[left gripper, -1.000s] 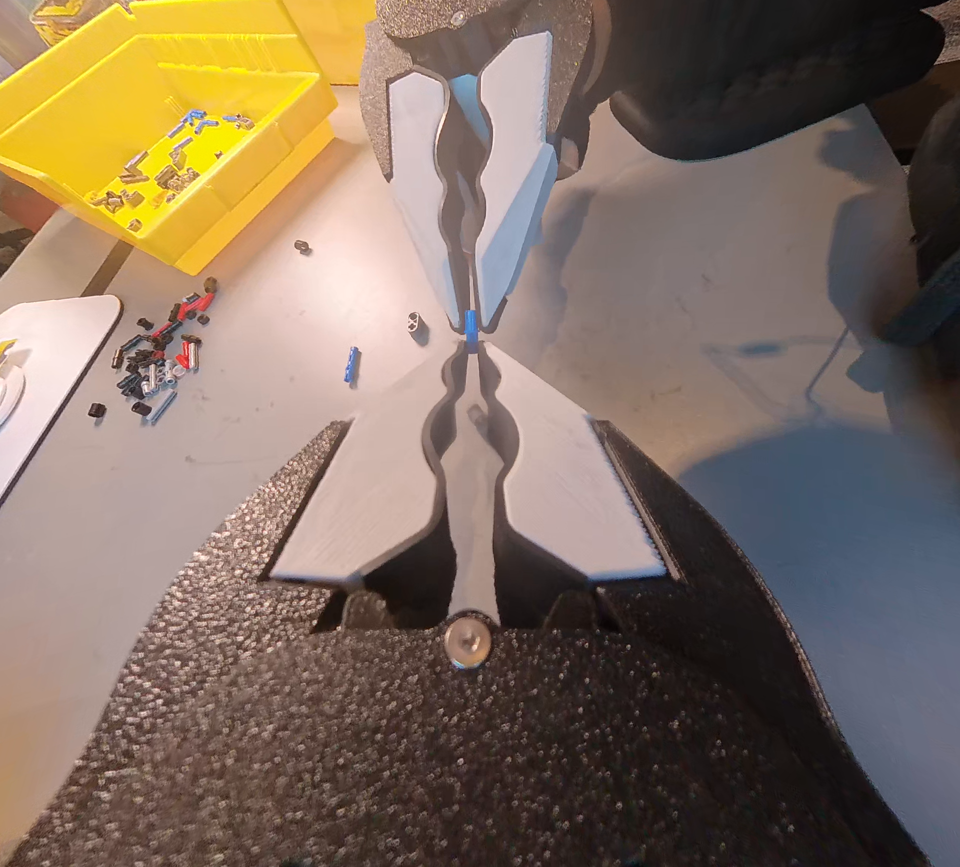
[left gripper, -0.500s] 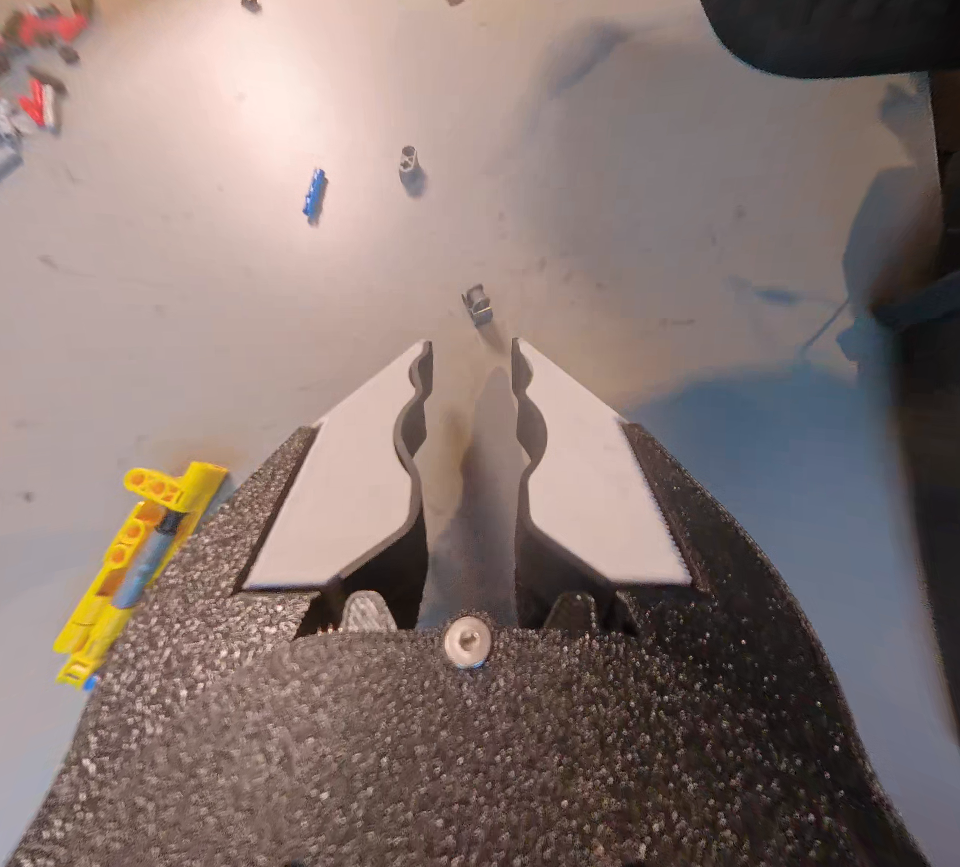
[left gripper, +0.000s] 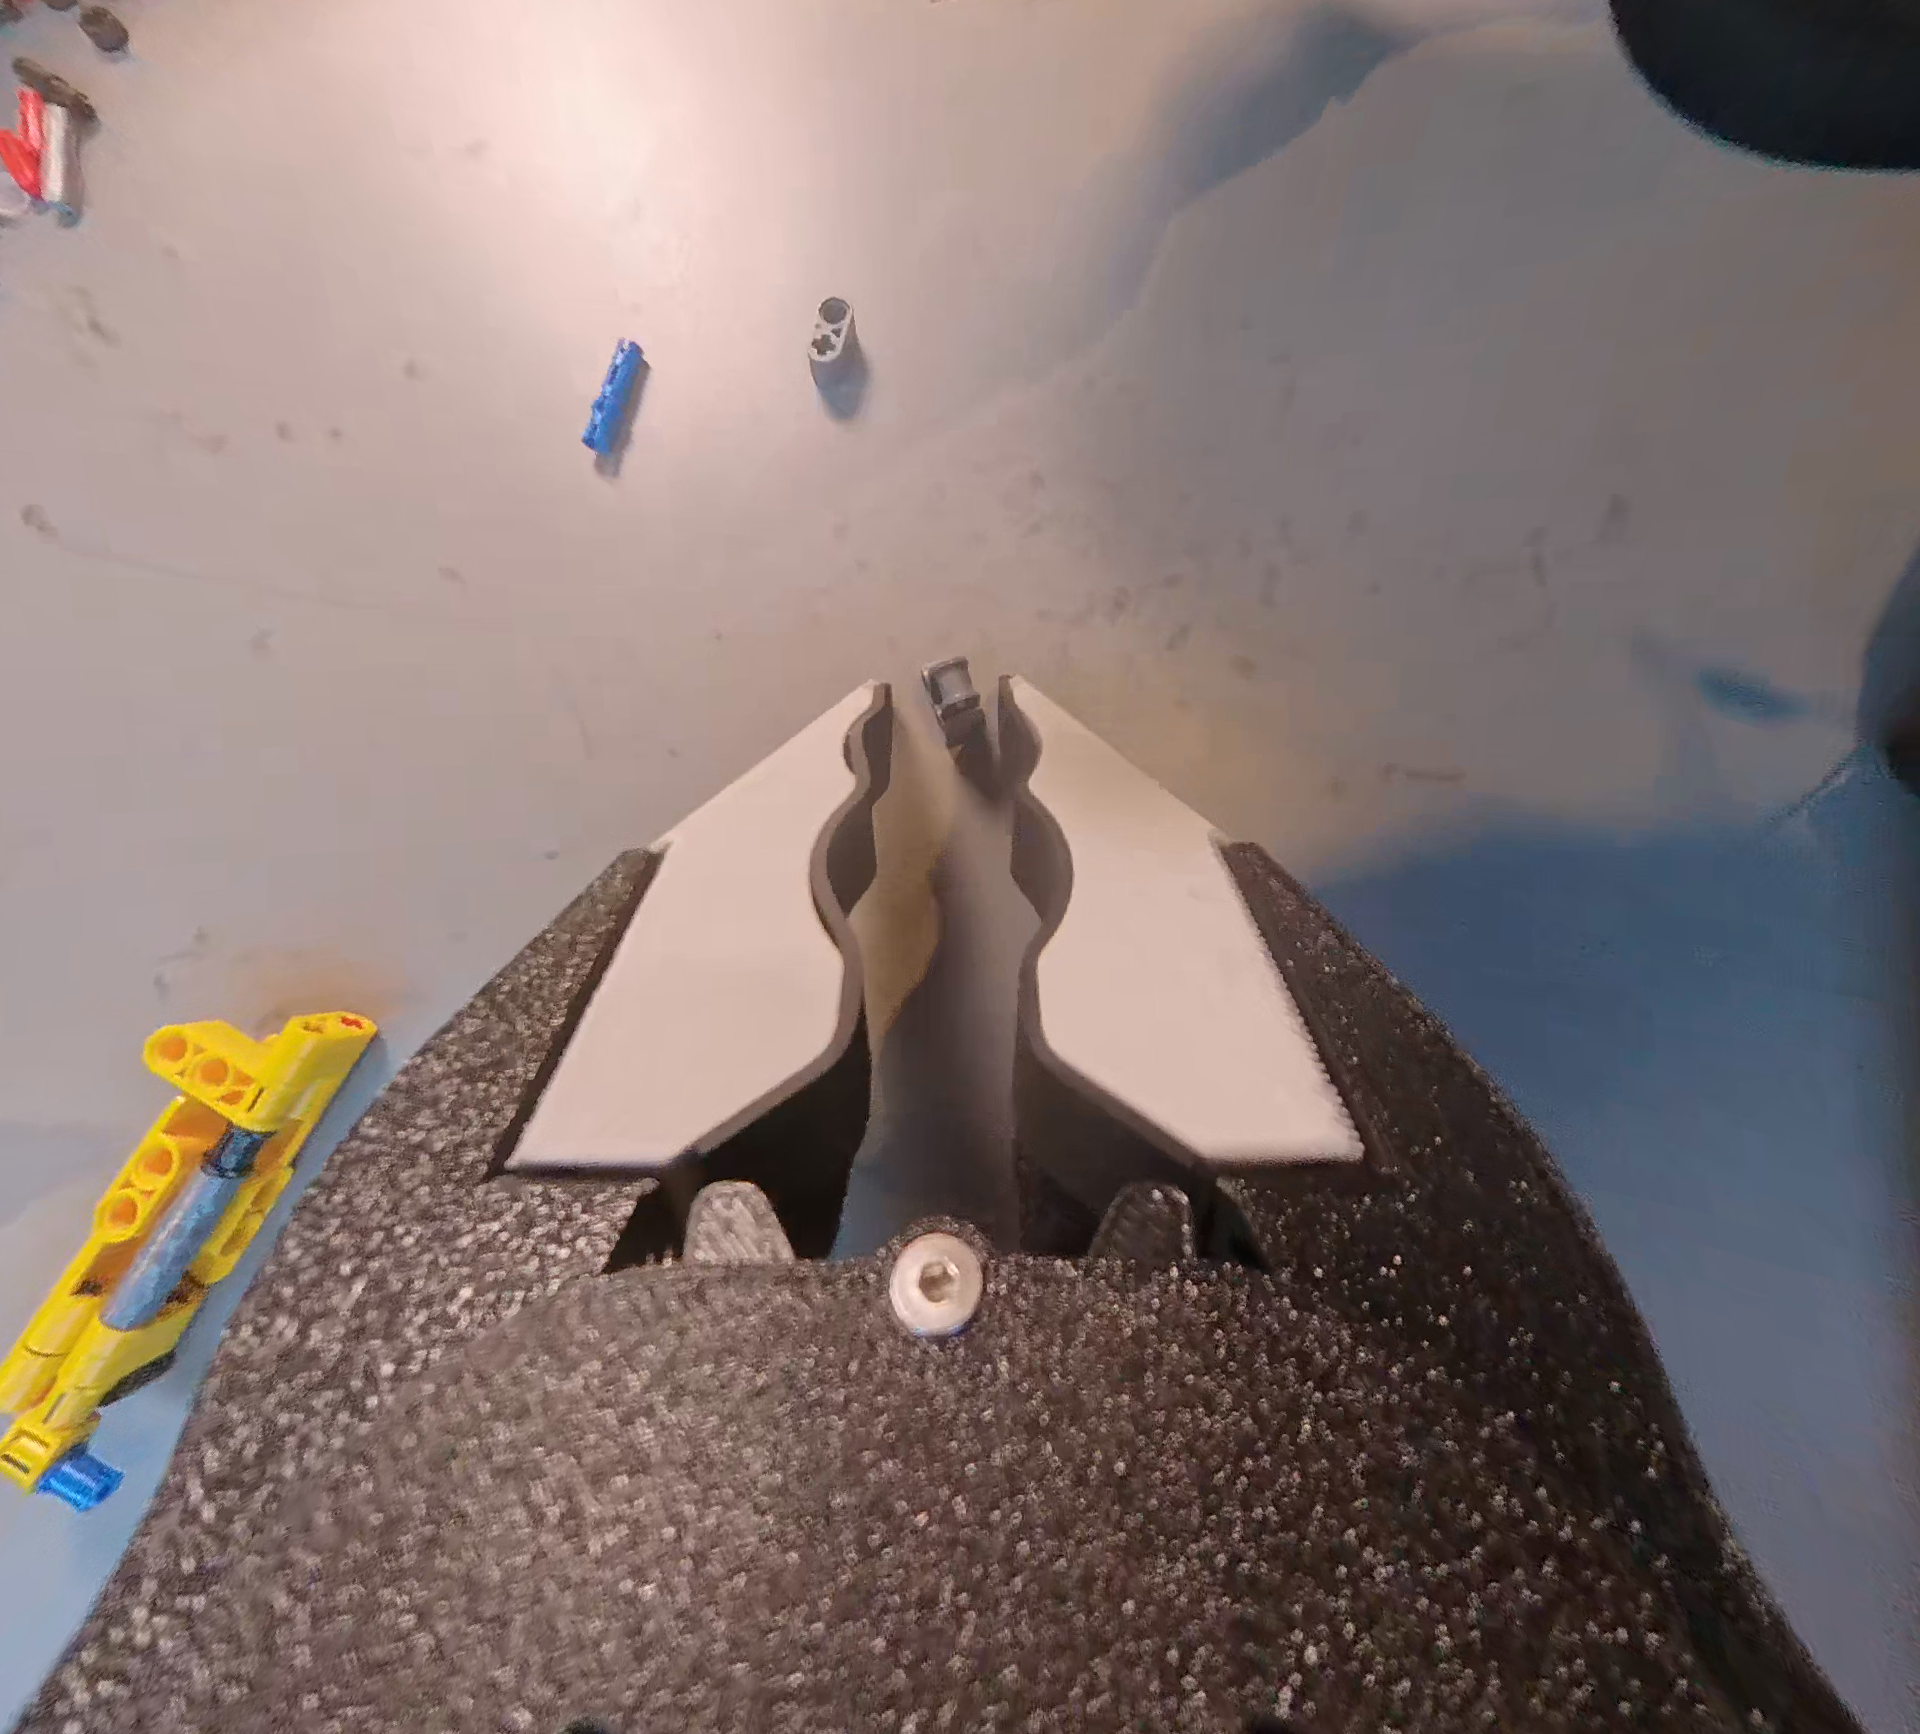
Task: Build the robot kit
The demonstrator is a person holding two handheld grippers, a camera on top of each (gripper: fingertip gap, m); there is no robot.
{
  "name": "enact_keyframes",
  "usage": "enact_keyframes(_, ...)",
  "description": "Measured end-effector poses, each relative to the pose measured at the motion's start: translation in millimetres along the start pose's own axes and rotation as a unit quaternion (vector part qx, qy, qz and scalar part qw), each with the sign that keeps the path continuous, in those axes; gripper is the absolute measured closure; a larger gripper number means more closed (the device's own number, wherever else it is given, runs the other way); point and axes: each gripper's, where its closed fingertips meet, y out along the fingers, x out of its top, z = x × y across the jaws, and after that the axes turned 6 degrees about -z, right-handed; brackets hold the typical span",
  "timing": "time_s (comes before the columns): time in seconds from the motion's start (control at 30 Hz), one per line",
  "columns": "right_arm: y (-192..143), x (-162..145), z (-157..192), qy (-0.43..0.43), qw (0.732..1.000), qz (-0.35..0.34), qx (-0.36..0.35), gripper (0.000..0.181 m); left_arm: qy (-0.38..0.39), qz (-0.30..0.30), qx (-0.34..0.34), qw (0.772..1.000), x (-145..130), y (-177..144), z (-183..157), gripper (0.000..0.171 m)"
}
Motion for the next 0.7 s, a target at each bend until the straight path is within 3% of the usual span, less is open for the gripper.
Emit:
enact_keyframes(0.07, 0.2, 0.0, 1.6, -0.002, 1.000, 0.001, 0.002, 0.177, 0.009, 0.004, 0.007, 1.000, -1.2, 0.4, 1.7, 0.165)
enact_keyframes(0.17, 0.5, -1.1, 5.6, -0.005, 1.000, 0.006, 0.012, 0.177, 0.004, -0.005, -0.005, 1.000, 0.5, -2.4, 3.0, 0.165)
enact_keyframes(0.33, 4.3, -19.6, 35.5, -0.032, 0.994, 0.056, 0.085, 0.177, -0.083, -0.102, -0.153, 0.979, 30.9, -28.2, -18.6, 0.165)
enact_keyframes(0.43, 8.7, -17.1, 54.2, -0.029, 0.991, 0.045, 0.120, 0.177, -0.099, -0.154, -0.200, 0.963, 47.0, -42.4, -27.4, 0.165)
enact_keyframes(0.7, 10.3, -9.8, 66.1, -0.014, 0.989, 0.030, 0.141, 0.177, -0.076, -0.190, -0.205, 0.957, 58.6, -53.1, -32.4, 0.165)
